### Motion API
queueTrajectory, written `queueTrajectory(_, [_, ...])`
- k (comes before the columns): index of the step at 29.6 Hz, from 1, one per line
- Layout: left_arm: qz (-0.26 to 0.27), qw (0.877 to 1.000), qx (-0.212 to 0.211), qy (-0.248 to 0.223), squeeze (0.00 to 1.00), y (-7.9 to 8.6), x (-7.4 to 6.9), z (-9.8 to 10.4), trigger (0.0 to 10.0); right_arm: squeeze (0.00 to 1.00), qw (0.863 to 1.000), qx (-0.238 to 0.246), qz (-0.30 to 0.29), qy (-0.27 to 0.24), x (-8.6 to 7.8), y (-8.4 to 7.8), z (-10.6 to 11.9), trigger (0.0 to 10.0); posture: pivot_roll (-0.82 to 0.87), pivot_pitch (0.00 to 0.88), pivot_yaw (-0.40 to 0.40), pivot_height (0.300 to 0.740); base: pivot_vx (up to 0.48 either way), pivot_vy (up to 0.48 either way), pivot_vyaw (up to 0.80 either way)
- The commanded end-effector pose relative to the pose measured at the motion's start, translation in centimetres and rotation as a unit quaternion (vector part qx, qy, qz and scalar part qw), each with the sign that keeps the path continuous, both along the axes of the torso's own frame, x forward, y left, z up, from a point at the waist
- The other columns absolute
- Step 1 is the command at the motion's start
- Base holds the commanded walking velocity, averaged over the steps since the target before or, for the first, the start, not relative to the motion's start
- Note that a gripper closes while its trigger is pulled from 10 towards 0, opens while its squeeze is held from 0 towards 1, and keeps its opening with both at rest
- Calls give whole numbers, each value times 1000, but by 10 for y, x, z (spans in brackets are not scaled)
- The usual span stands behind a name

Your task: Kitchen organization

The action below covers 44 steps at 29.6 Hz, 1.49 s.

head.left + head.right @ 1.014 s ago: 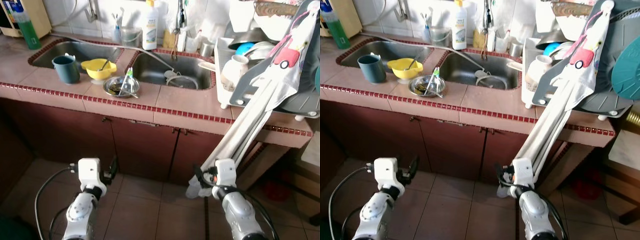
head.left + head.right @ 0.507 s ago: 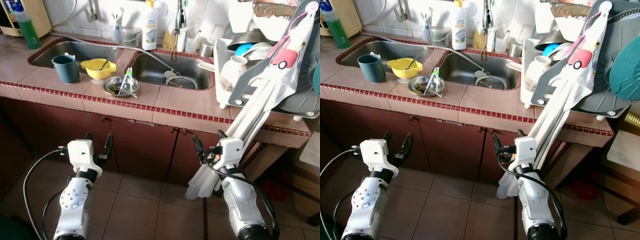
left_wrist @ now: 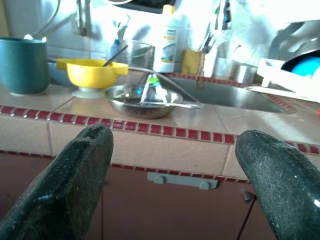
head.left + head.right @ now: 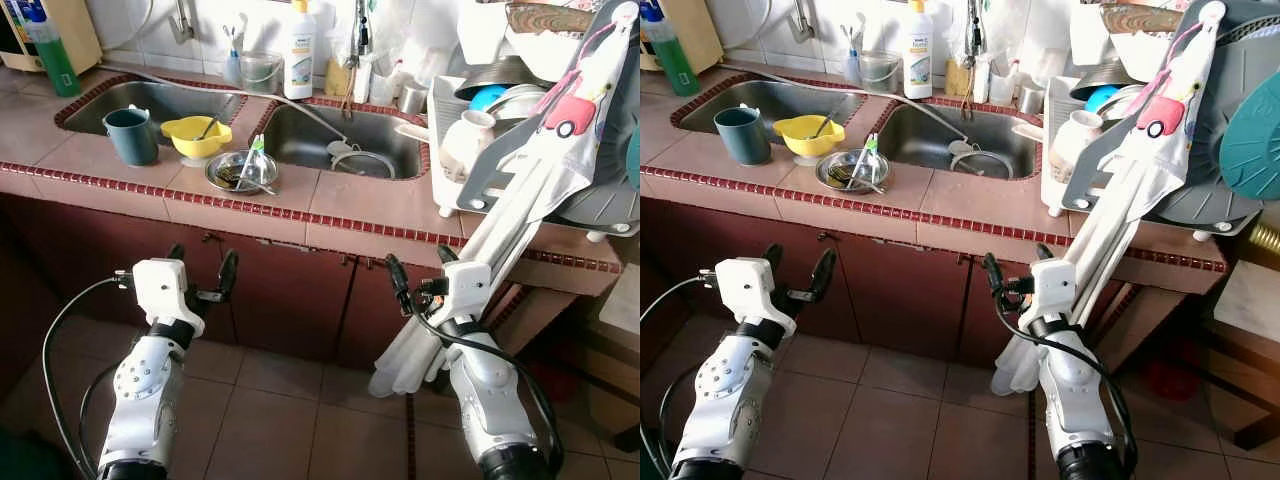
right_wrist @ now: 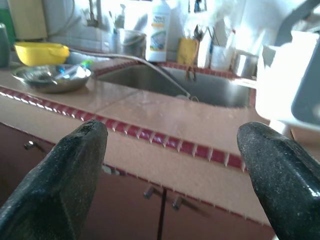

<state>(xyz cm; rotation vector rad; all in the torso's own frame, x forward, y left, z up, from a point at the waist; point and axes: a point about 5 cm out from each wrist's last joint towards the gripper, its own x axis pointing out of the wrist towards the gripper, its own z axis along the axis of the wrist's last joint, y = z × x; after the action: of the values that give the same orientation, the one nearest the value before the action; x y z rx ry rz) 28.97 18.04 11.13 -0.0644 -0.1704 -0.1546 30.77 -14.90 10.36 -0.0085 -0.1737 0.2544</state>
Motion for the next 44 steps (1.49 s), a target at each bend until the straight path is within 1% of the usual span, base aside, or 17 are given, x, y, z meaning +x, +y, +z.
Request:
queueTrajectory(1, [-1, 1000, -1, 5, 1000, -3, -5, 0, 10000, 1000, 1000, 0, -6, 2, -2, -2, 1, 10000, -17, 0, -47, 740, 0, 0, 0])
queueTrajectory(4, [6, 1000, 3, 12, 1000, -5, -8, -1, 10000, 1000, 1000, -1, -8, 5, -3, -3, 2, 10000, -17, 0, -47, 740, 0, 0, 0])
queueTrajectory(6, [1, 1000, 10, 12, 1000, -7, -9, 1, 10000, 1000, 1000, -9, -26, 2, -4, -5, 3, 10000, -23, 0, -41, 740, 0, 0, 0])
queueTrajectory(9, [0, 1000, 13, 17, 1000, -9, -10, -1, 10000, 1000, 1000, 2, -26, 3, -7, -5, 2, 10000, -23, 0, -40, 740, 0, 0, 0])
queueTrajectory(16, [11, 1000, 0, 15, 1000, -9, -14, 3, 10000, 1000, 999, 11, -33, 3, -13, -2, 3, 10000, -26, 0, -42, 740, 0, 0, 0])
queueTrajectory(22, [22, 999, 17, 20, 1000, -10, -16, 3, 10000, 1000, 999, 5, -35, 1, -17, -3, 4, 10000, -28, 0, -47, 740, 0, 0, 0])
queueTrajectory(23, [23, 999, 23, 20, 0, -10, -16, 5, 10000, 1000, 999, 3, -37, -1, -17, -4, 6, 10000, -28, 0, -48, 740, 0, 0, 0])
queueTrajectory(25, [20, 999, 34, 16, 0, -12, -15, 8, 10000, 1000, 999, 1, -38, -5, -17, -4, 9, 10000, -28, 0, -48, 740, 0, 0, 0])
queueTrajectory(26, [17, 999, 32, 17, 0, -13, -15, 9, 10000, 1000, 999, -1, -37, -9, -17, -3, 12, 10000, -28, 0, -47, 740, 0, 0, 0])
queueTrajectory(27, [16, 999, 33, 13, 0, -14, -14, 11, 10000, 447, 999, 0, -30, -12, -16, -2, 15, 10000, -30, 0, -46, 740, 0, 0, 0])
queueTrajectory(28, [13, 999, 39, 13, 0, -15, -13, 11, 10000, 0, 1000, 1, -24, -12, -15, -1, 16, 10000, -30, 0, -45, 740, 0, 0, 0])
queueTrajectory(33, [-1, 999, 35, 14, 0, -21, -11, 12, 10000, 0, 1000, -5, -24, -13, -14, 0, 16, 10000, -32, 0, -44, 740, 0, 0, 0])
queueTrajectory(35, [-10, 998, 58, 11, 0, -24, -12, 13, 10000, 0, 1000, -7, -23, -12, -16, 0, 17, 10000, -34, 0, -40, 740, 0, 0, 0])
queueTrajectory(36, [-11, 998, 58, 13, 0, -24, -12, 13, 10000, 0, 1000, -8, -23, -12, -16, 1, 17, 10000, -34, 0, -40, 740, 0, 0, 0])
queueTrajectory(39, [-16, 998, 50, 23, 0, -25, -13, 12, 10000, 0, 1000, -9, -22, -11, -18, 2, 16, 10000, -35, 0, -40, 740, 0, 0, 0])
queueTrajectory(40, [-20, 999, 40, 26, 0, -25, -14, 11, 10000, 0, 1000, -8, -20, -10, -19, 2, 16, 10000, -36, 0, -38, 740, 0, 0, 0])
queueTrajectory(44, [-22, 999, 40, 26, 0, -24, -15, 11, 10000, 0, 1000, -10, -17, -10, -20, 3, 16, 10000, -37, 0, -38, 740, 0, 0, 0])
